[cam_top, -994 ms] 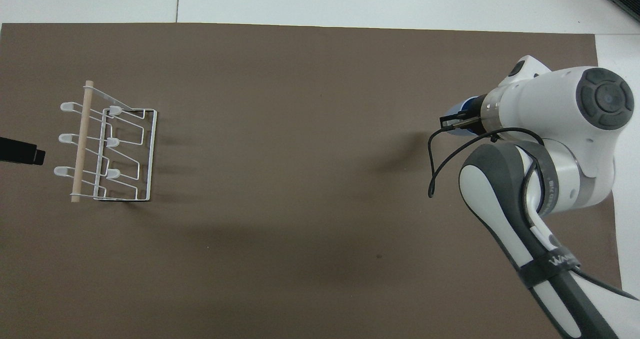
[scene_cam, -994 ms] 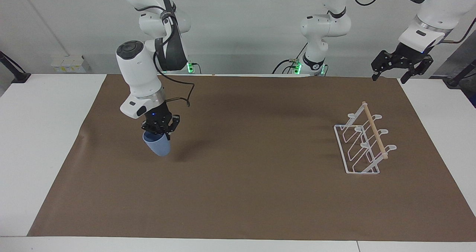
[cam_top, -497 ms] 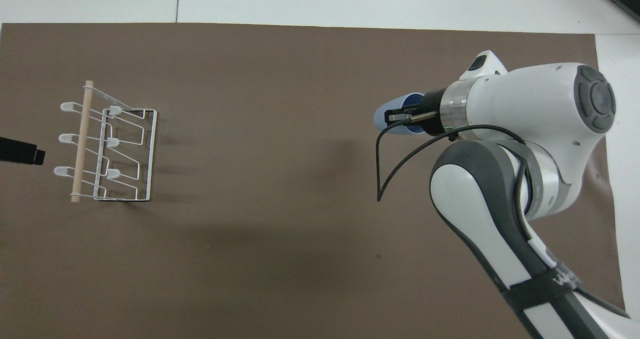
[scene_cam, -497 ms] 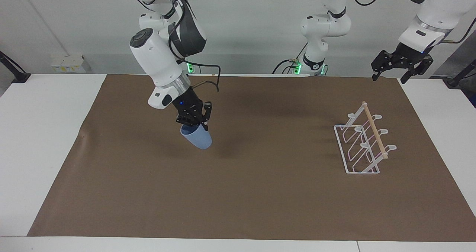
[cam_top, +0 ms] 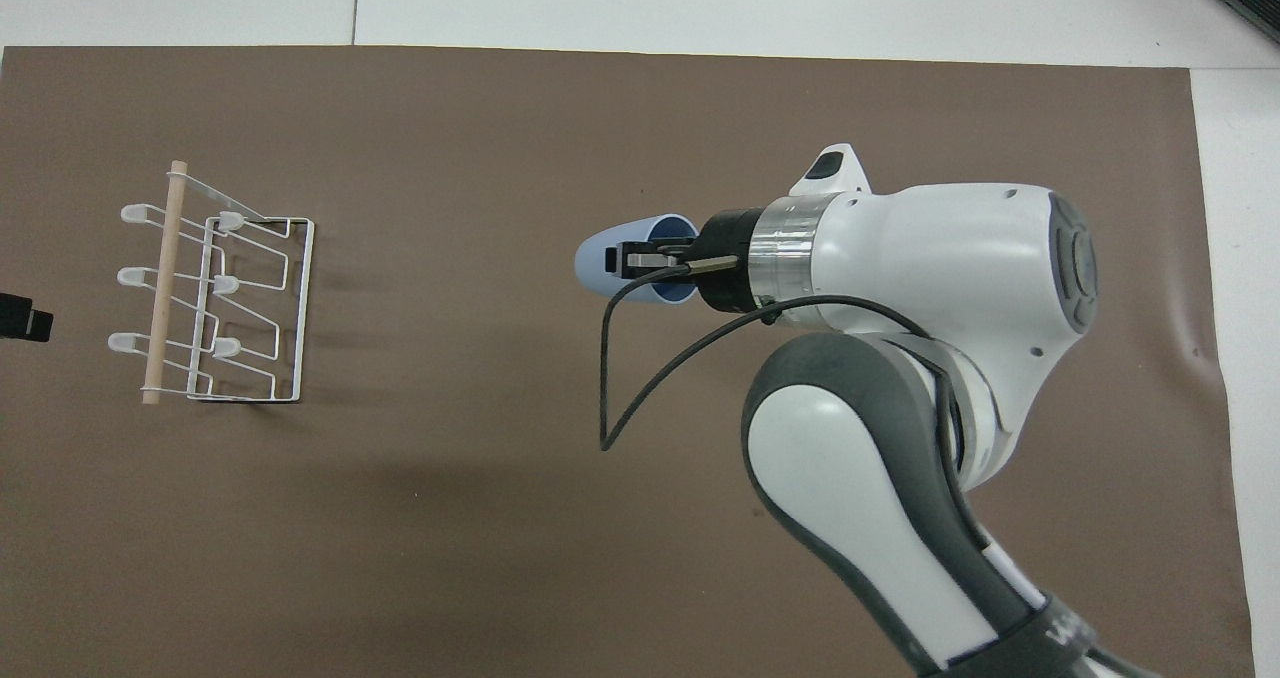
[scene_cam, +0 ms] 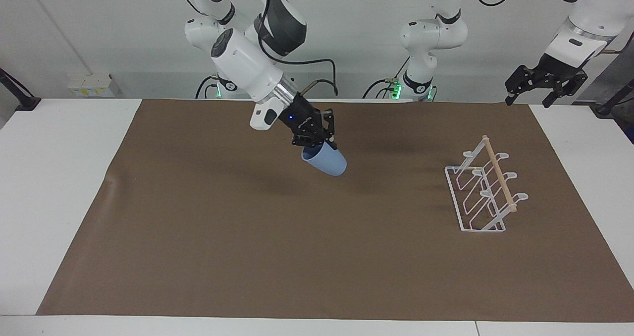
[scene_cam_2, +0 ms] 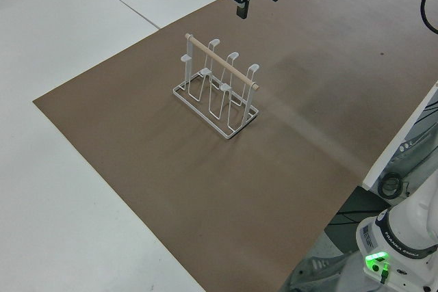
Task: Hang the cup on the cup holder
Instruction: 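Carry the blue cup with the right gripper toward the wire rack, then hold the cup with the right gripper while the left gripper reaches it, then grasp the blue cup with the left gripper and open the right gripper, then lift the cup with the left gripper while the right gripper withdraws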
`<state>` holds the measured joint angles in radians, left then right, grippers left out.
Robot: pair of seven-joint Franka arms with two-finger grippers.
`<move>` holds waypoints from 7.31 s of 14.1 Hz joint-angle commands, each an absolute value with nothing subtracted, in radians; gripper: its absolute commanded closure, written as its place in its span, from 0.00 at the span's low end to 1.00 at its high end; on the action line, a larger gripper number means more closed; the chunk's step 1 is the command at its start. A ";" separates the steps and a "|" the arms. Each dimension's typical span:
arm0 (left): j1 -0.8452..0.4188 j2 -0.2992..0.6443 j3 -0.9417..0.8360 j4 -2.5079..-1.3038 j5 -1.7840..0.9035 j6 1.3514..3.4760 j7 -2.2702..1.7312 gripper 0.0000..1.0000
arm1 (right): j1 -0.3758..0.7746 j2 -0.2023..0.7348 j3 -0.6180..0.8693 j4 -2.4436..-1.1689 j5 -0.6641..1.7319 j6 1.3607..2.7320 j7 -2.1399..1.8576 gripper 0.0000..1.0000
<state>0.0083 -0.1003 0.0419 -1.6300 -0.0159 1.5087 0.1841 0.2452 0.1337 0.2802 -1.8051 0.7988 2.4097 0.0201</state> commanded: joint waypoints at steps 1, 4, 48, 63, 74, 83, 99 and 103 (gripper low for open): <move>0.003 -0.135 0.029 -1.667 -0.037 1.499 0.221 0.00 | 0.320 0.135 0.284 -1.799 0.931 2.523 0.100 1.00; -0.017 -0.135 0.026 -1.672 -0.089 1.526 0.526 0.00 | 0.377 0.133 0.285 -1.795 1.089 2.608 0.109 1.00; -0.391 -0.199 -0.021 -1.876 -0.295 1.816 1.183 1.00 | 0.396 0.100 0.351 -1.759 1.178 2.667 0.278 0.17; -0.341 -0.209 -0.017 -1.884 0.032 1.706 1.115 1.00 | 0.374 0.097 0.341 -1.775 1.123 2.657 0.229 0.00; -0.362 -0.152 -0.037 -1.963 0.619 1.764 0.931 1.00 | 0.169 0.101 0.341 -1.778 0.587 2.401 -0.228 0.00; -0.364 0.041 -0.035 -1.890 0.923 1.770 0.933 1.00 | -0.069 0.081 0.337 -1.778 0.181 2.034 -0.290 0.00; -0.290 0.112 -0.037 -1.956 1.269 2.046 0.937 1.00 | -0.202 -0.095 0.296 -1.772 0.037 1.662 -0.011 0.00; -0.288 0.112 -0.037 -1.959 1.266 2.048 0.930 1.00 | -0.204 -0.109 0.276 -1.778 0.037 1.592 -0.018 0.00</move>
<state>-0.2998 0.1200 -0.0323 -1.9440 1.2452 2.0289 0.9425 -0.1916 -0.0985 0.2699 -1.7669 0.0545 1.6170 0.0016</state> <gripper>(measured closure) 0.203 0.000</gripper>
